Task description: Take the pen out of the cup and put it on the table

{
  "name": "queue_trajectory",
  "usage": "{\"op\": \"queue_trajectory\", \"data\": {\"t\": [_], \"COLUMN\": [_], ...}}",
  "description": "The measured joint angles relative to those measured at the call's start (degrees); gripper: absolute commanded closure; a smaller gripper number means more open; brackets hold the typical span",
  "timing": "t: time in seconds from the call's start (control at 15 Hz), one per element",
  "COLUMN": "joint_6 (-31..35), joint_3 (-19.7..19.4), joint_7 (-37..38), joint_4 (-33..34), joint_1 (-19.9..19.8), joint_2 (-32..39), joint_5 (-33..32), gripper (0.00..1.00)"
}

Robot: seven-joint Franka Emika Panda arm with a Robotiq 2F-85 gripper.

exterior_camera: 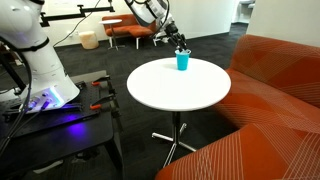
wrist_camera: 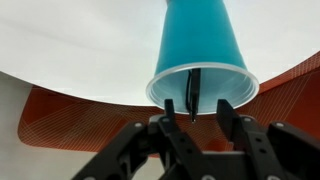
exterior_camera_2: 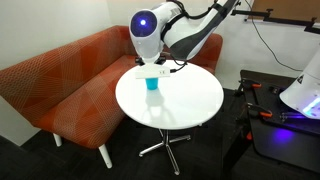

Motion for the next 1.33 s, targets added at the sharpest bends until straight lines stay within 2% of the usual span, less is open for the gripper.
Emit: {"op": "queue_trajectory", "data": {"t": [0.27, 1.33], "joint_6": [0.1, 4.0], "joint_3": [-0.1, -1.6], "joint_7": [0.6, 1.0], "joint_4": [0.0, 0.0], "joint_1": [-0.1, -0.8], "joint_2": [0.2, 1.6], "joint_5": [0.0, 0.0], "gripper": [0.55, 0.51]}}
